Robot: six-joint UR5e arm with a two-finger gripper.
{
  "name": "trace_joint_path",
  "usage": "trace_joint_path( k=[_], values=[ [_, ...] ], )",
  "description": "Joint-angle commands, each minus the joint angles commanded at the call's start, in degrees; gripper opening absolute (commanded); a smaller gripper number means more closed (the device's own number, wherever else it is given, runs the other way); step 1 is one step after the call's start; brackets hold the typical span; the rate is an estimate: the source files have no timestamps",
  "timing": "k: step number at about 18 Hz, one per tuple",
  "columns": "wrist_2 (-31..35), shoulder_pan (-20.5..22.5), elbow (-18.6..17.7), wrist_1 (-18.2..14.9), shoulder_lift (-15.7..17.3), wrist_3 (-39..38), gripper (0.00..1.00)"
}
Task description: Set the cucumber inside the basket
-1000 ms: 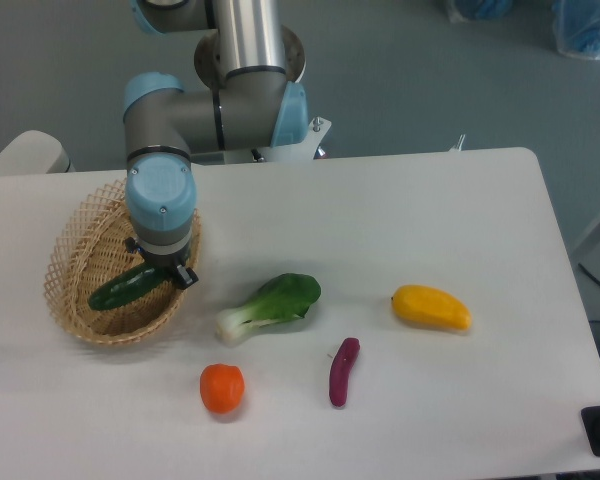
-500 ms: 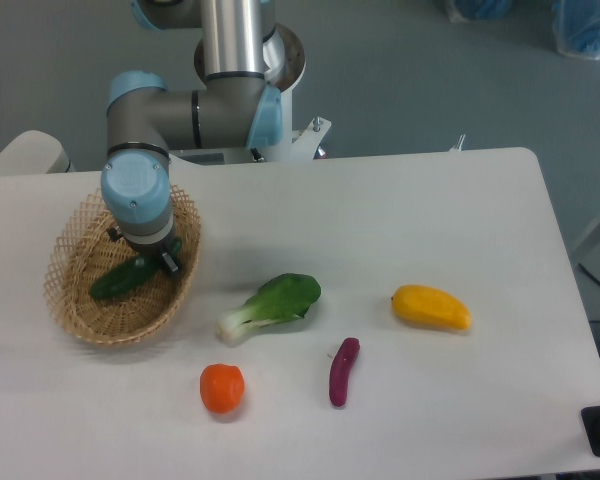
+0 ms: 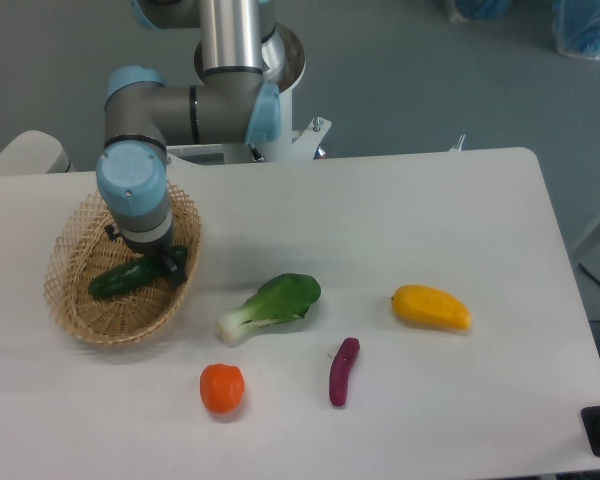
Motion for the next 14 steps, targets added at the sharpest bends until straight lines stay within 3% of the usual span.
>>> trace_joint_path(
  k=[6,14],
  values=[
    [-0.09,8.09,7.90,-0.52,-5.35,4.48,1.00],
    [0.09,13.98,18.98,-0.79,-13.35,9.48,1.00]
  ],
)
